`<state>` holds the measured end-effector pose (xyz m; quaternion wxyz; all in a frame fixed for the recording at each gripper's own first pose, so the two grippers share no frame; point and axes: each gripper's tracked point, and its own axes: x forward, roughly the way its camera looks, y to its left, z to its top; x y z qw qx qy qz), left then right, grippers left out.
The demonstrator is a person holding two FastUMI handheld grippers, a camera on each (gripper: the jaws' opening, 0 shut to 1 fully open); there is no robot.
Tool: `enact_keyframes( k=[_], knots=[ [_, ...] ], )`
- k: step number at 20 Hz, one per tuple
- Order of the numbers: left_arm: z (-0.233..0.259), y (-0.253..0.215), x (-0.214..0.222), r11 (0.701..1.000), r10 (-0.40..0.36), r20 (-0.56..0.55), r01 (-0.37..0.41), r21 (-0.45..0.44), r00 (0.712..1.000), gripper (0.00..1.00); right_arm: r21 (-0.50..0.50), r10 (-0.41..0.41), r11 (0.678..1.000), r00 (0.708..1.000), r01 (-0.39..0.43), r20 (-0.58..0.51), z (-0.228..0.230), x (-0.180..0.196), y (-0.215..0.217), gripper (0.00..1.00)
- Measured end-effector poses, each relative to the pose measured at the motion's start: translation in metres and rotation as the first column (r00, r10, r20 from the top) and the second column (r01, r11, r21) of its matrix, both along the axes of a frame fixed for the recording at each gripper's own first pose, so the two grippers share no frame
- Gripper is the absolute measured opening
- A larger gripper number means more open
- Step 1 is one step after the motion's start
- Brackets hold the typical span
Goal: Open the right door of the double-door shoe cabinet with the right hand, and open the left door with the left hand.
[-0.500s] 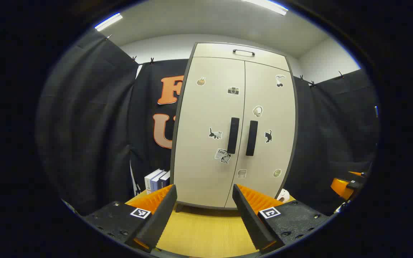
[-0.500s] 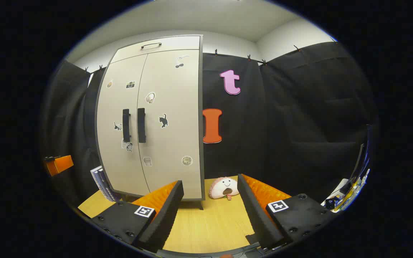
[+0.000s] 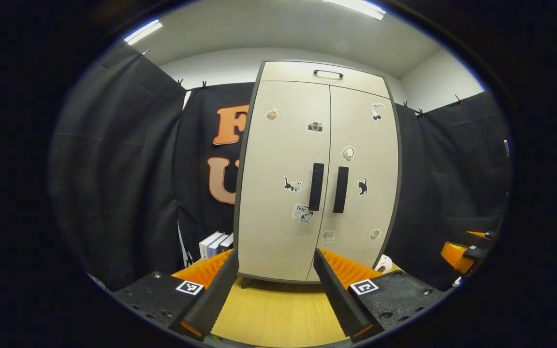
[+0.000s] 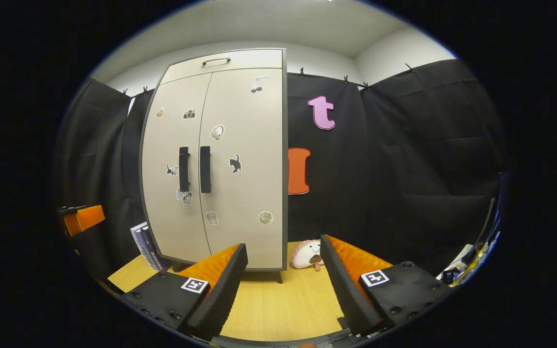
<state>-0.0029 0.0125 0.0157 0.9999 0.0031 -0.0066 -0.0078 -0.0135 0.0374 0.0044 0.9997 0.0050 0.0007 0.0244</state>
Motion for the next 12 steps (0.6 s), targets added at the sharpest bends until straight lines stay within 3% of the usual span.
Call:
enact_keyframes(
  k=[12],
  knots=[
    [0.026, 0.023, 0.014, 1.000, -0.029, 0.050, 0.029, 0.013, 0.998, 0.94, 0.025, -0.002, 1.000, 1.000, 0.001, 0.013, 0.007, -0.005, 0.034, 0.99]
  ],
)
